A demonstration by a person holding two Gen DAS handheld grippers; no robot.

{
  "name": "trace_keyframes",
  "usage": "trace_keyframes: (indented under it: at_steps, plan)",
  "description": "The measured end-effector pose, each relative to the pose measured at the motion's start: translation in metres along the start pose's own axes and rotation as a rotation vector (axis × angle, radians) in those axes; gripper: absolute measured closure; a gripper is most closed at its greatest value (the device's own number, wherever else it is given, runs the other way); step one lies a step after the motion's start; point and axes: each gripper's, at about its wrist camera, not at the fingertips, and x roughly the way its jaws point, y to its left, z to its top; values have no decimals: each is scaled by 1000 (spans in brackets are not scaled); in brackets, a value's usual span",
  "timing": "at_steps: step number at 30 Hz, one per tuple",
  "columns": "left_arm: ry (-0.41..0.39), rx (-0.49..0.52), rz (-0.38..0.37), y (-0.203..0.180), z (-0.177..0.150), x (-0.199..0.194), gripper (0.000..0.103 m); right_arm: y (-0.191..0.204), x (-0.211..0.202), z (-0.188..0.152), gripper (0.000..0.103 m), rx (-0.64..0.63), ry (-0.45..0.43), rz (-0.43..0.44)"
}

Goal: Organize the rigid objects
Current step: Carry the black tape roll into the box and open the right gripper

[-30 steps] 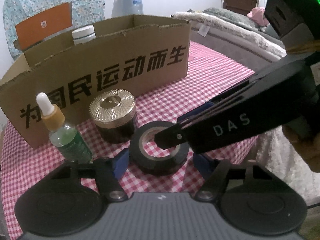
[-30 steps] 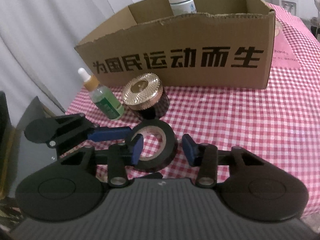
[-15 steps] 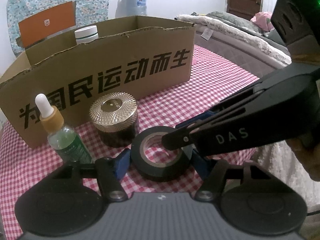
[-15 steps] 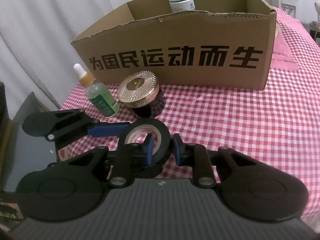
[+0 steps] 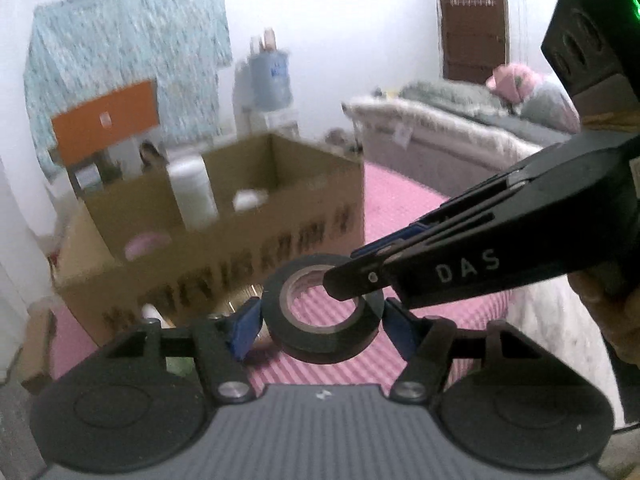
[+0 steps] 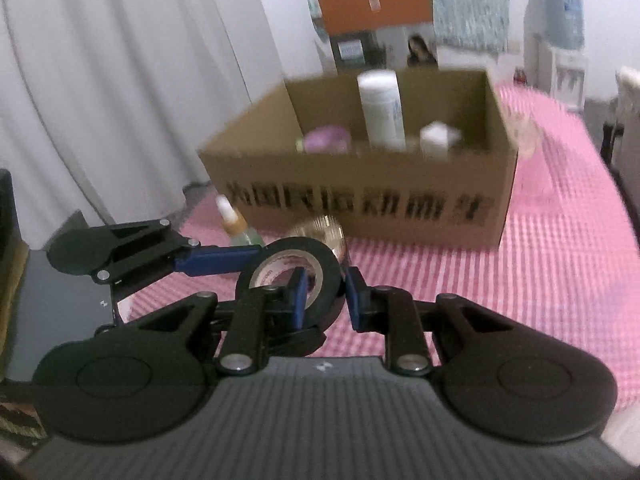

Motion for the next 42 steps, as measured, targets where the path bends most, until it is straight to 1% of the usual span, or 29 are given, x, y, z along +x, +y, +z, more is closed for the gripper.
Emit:
trace_keyframes:
  at_steps: [4, 7, 9, 12, 15, 16, 20, 23, 25, 27, 29, 32, 35, 36, 42]
  plan:
    - [-70, 17, 40, 14, 28, -13, 36, 7, -13, 27, 83, -37, -81, 19]
    - [-79, 23, 57, 32, 48, -12, 36, 8, -9, 55, 83, -62, -115, 44]
    - [-79, 9, 55, 49, 63, -6, 36, 6, -1, 73, 83, -68, -112, 60]
    - [-30, -23, 38, 78, 83, 14, 36, -1, 24, 104, 83, -60, -77, 87]
    - [56, -53, 27, 106, 95, 44, 36, -12, 61, 134, 83, -32, -5, 115]
    - [100, -73, 21, 116, 99, 58, 36, -16, 74, 141, 83, -17, 25, 122]
    - [254, -148, -10, 153, 100, 99, 36, -29, 140, 167, 83, 37, 170, 139]
    - [361, -202, -34, 171, 94, 130, 36, -42, 187, 174, 83, 94, 278, 152]
    - [418, -233, -47, 182, 90, 147, 36, -49, 209, 171, 83, 136, 339, 164]
    - [477, -290, -67, 191, 84, 163, 36, -53, 226, 168, 83, 145, 388, 161]
    - [522, -316, -79, 198, 79, 174, 36, -55, 243, 166, 83, 160, 437, 161]
    - [573, -319, -84, 202, 75, 185, 36, -59, 263, 161, 81, 185, 504, 170]
    - [612, -338, -99, 203, 73, 192, 36, -59, 273, 157, 80, 209, 566, 168]
    - [621, -344, -100, 204, 73, 193, 36, -61, 274, 156, 78, 209, 573, 168]
    - [607, -345, -96, 201, 75, 193, 34, -66, 272, 154, 75, 239, 555, 173]
